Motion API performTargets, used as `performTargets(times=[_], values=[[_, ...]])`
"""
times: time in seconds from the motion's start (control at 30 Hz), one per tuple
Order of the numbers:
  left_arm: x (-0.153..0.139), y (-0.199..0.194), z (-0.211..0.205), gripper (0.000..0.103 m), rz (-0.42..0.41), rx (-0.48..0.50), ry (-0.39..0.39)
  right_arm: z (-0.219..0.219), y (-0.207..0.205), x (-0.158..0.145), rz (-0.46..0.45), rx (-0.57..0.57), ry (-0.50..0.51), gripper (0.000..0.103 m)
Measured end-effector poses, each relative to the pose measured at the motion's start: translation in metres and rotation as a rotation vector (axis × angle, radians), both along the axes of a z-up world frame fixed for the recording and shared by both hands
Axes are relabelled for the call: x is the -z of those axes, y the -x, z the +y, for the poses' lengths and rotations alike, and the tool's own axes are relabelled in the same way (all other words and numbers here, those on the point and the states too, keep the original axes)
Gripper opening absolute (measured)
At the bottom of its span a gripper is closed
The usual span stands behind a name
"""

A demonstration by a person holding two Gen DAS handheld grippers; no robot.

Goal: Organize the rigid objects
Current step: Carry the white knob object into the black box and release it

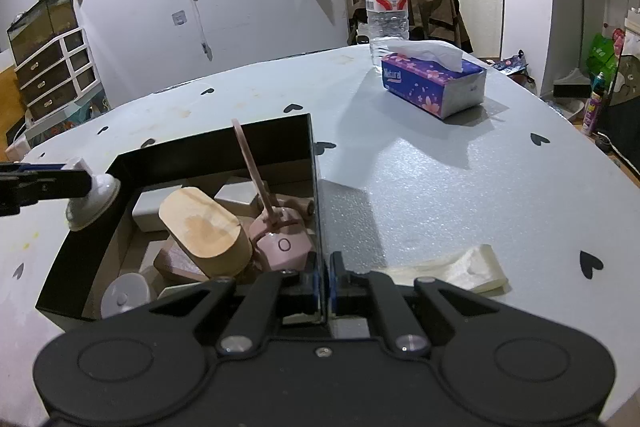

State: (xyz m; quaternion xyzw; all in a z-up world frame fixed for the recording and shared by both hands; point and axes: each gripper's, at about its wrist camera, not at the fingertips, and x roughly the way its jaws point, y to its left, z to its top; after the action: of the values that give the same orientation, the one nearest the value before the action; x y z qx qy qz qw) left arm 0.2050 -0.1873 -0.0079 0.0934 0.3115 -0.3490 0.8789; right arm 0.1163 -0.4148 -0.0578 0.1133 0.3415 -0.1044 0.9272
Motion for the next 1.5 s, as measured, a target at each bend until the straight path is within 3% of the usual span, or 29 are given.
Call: performTargets(times=[0.23, 0.3, 0.33, 1.13, 1.23, 1.3, 1.5], values=[[0.002, -0.003, -0.008, 0.033, 0.014, 0.011, -0.012, 0.000, 0.000, 0.000, -0.001, -0.002, -0.004, 0.006], [0.003, -0.002, -0.008, 0.052, 0.009, -0.008, -0.025, 0.000, 0.000, 0.000, -0.002, -0.004, -0.004, 0.006], [0.003, -0.001, -0.007, 0.054, 0.007, -0.011, -0.025, 0.000, 0.000, 0.000, -0.002, -0.004, -0.004, 0.006], [0.002, 0.012, -0.003, 0.056, 0.032, 0.015, -0.039, -0.001, 0.000, 0.001, -0.003, -0.006, -0.005, 0.006], [-0.001, 0.016, -0.001, 0.068, 0.032, 0.009, -0.028, -0.001, 0.000, 0.001, -0.004, -0.005, -0.007, 0.006], [-0.002, 0.019, 0.001, 0.082, 0.034, -0.002, -0.020, -0.001, 0.000, 0.001, -0.004, -0.005, -0.006, 0.006], [-0.007, 0.030, 0.011, 0.099, 0.027, -0.036, 0.001, -0.001, -0.001, 0.000, -0.001, -0.008, 0.001, 0.006]])
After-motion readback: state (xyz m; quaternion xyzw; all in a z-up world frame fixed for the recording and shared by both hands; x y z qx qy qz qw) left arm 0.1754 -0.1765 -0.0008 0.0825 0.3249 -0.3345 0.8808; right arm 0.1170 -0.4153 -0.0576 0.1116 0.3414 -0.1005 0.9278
